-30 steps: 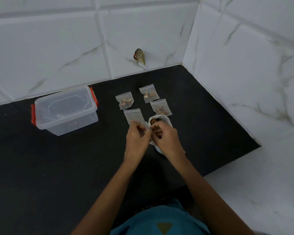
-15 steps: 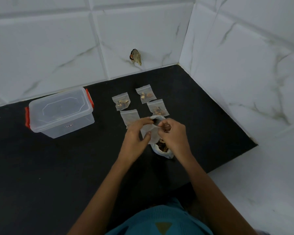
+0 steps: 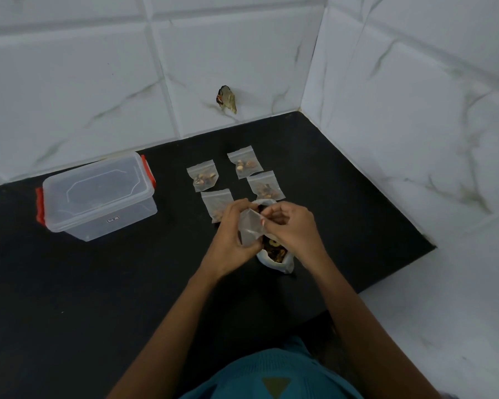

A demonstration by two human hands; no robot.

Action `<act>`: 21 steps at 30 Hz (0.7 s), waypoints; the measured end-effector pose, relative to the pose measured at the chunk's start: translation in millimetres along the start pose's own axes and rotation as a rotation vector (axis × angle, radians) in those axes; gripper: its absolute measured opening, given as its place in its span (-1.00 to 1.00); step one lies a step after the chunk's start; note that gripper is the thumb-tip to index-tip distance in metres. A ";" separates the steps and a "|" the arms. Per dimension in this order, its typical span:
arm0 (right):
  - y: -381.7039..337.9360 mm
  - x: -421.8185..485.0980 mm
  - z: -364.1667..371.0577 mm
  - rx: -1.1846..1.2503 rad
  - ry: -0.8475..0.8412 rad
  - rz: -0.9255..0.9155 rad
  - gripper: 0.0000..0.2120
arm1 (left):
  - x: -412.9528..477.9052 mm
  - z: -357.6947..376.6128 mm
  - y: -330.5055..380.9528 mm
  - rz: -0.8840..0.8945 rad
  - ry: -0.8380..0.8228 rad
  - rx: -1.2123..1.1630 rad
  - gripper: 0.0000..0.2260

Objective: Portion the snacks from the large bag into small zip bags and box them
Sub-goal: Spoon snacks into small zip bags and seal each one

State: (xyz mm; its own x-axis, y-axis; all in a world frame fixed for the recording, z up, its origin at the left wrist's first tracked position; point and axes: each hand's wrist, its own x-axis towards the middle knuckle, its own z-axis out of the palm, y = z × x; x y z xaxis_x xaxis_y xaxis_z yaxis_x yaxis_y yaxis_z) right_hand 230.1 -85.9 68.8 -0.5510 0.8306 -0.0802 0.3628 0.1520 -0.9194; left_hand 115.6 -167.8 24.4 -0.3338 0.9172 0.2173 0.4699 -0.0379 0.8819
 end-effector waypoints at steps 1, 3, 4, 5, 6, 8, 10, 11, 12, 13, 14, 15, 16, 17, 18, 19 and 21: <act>0.0 0.3 0.2 0.016 -0.003 0.008 -0.86 | 0.0 -0.1 0.4 0.009 0.012 -0.027 -0.50; -1.1 0.9 0.0 0.062 0.006 0.026 -0.84 | 0.6 0.2 1.6 0.032 0.046 -0.071 -0.55; -1.5 1.2 0.2 0.076 0.009 0.032 -0.83 | 0.8 0.3 1.6 0.036 0.056 -0.100 -0.55; -1.8 1.4 0.5 0.082 0.011 0.032 -0.83 | 0.6 0.1 0.8 0.029 0.055 -0.140 -0.51; -2.0 1.6 0.8 0.079 0.011 0.029 -0.82 | 0.2 0.0 -0.2 0.015 0.045 -0.189 -0.46; -2.7 1.6 1.8 0.069 0.002 0.011 -0.82 | -1.0 -0.7 -2.6 -0.006 0.019 -0.212 -0.40; -2.6 1.3 3.4 0.048 -0.026 -0.022 -0.83 | -0.1 -0.9 -4.0 0.004 0.010 -0.132 -0.44; -2.6 0.7 4.2 0.028 -0.040 -0.041 -0.85 | 0.5 -1.3 -3.6 0.013 0.014 -0.093 -0.48; -2.9 -0.2 4.9 0.010 -0.050 -0.063 -0.87 | 1.1 -1.7 -3.2 0.015 0.026 -0.065 -0.50; -3.2 -1.2 5.7 -0.008 -0.060 -0.086 -0.89 | 1.6 -1.9 -2.8 0.009 0.046 -0.042 -0.52; -3.3 -1.7 6.6 -0.037 -0.079 -0.114 -0.88 | 2.1 -2.3 -3.2 0.004 0.072 -0.019 -0.53; -3.4 -2.2 7.6 -0.086 -0.110 -0.142 -0.84 | 2.7 -2.5 -4.2 0.004 0.100 0.009 -0.55; -3.1 -2.9 9.0 -0.159 -0.146 -0.169 -0.81 | 3.2 -2.2 -5.0 0.004 0.121 0.040 -0.55; -2.8 -3.6 10.8 -0.242 -0.169 -0.198 -0.80 | 3.7 -1.7 -5.6 -0.001 0.131 0.069 -0.52; -2.0 -4.0 12.6 -0.314 -0.169 -0.230 -0.81 | 4.0 -0.6 -5.7 -0.009 0.136 0.090 -0.45; -0.8 -4.3 14.2 -0.354 -0.152 -0.259 -0.83 | 4.2 1.0 -5.7 -0.012 0.137 0.109 -0.38; 1.2 -4.5 16.5 -0.349 -0.119 -0.276 -0.88 | 3.6 3.8 -5.2 -0.005 0.126 0.135 -0.31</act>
State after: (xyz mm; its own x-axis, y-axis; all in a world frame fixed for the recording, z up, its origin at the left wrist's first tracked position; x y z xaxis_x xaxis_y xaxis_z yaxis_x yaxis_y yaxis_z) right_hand 220.6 -98.3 61.7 -0.7377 0.6695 0.0873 0.4105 0.5474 -0.7293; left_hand 115.1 -162.8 19.0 -0.4317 0.8602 0.2715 0.5710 0.0276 0.8205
